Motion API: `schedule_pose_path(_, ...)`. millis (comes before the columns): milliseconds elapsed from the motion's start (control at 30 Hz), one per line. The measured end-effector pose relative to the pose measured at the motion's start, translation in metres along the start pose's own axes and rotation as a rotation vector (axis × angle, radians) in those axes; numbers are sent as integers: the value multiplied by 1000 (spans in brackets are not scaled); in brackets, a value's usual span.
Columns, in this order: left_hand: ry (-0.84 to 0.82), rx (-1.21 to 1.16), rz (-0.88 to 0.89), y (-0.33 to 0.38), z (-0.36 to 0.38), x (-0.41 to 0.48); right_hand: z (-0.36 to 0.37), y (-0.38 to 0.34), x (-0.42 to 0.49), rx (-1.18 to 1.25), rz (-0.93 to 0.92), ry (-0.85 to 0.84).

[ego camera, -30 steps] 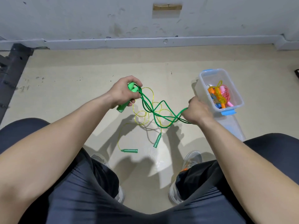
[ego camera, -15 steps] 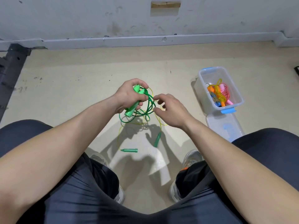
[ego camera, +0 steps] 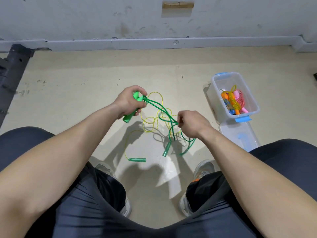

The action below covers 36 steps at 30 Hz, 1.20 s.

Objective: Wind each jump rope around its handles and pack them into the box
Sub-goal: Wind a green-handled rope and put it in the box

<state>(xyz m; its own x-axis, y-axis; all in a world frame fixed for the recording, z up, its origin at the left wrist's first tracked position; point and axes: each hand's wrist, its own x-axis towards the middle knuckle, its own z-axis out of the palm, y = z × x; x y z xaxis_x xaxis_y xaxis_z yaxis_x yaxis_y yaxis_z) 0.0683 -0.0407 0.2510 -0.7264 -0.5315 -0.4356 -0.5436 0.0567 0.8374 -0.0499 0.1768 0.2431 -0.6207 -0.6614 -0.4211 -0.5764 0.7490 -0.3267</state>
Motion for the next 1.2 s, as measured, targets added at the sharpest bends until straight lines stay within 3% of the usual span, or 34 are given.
schedule_pose_path(200,30,-28,31,8,-23,7,-3,19,-7,-354,109,-307)
schedule_pose_path(267,-27,-43,82,16,-14,-1,-3,11,-8,-330,93,-271)
schedule_pose_path(367,-142,-55,156,29,3,-16,-14,-6,-9,67,40,36)
schedule_pose_path(433,-209,-53,197,36,11,-28,-23,-18,-10,335,-104,180)
schedule_pose_path(567,-312,-107,266,45,13,-44,-33,-32,-10,783,-243,-9)
schedule_pose_path(667,-344,-129,286,48,10,-53,-34,-40,-12,897,-254,-57)
schedule_pose_path(833,-266,-147,207,41,12,-56,-37,-41,-13,863,-182,-56)
schedule_pose_path(1033,-169,-150,193,35,23,-56,-44,-40,-16,638,-74,107)
schedule_pose_path(1200,-95,-294,166,34,28,-53,-43,-38,-17,678,-93,90)
